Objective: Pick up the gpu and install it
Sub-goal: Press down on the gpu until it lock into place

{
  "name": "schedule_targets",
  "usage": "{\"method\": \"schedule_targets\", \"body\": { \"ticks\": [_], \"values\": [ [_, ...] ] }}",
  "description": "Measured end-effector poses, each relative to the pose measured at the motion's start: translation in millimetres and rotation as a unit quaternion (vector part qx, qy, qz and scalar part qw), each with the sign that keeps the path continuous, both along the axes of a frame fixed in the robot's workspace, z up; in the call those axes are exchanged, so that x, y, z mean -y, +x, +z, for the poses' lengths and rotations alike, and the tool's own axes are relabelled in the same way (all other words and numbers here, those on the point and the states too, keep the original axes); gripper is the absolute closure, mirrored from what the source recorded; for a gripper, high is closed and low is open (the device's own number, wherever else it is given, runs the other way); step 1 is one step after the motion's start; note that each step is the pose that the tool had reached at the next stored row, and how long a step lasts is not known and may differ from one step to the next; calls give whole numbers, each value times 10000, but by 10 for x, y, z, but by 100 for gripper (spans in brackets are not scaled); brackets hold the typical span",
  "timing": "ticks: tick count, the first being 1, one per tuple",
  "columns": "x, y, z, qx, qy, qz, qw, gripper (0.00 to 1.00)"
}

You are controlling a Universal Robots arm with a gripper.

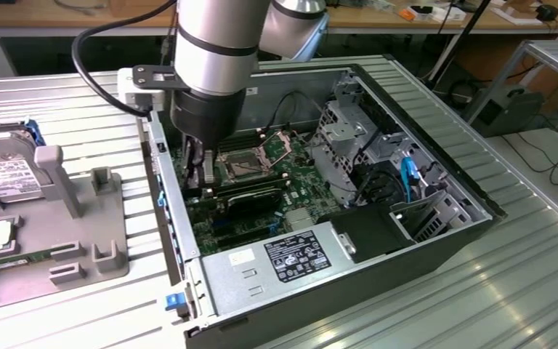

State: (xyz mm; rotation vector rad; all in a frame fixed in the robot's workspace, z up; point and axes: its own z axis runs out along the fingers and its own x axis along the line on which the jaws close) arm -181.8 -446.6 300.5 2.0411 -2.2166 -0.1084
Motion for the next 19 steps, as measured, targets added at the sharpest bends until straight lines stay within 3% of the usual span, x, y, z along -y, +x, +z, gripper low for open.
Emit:
{"method": "schedule_targets", "body": {
  "ticks": [5,10,11,14,15,19],
  "values": [
    [-1,58,0,-3,0,0,10000,89],
    [-7,305,0,-29,7,1,10000,89],
    [-7,333,1,-12,41,11,10000,89],
    [-9,349,-1,170,100,25,9998,89],
    [-10,350,-1,200,108,26,9997,89],
    [-10,349,-1,200,107,26,9997,89]
  ]
}}
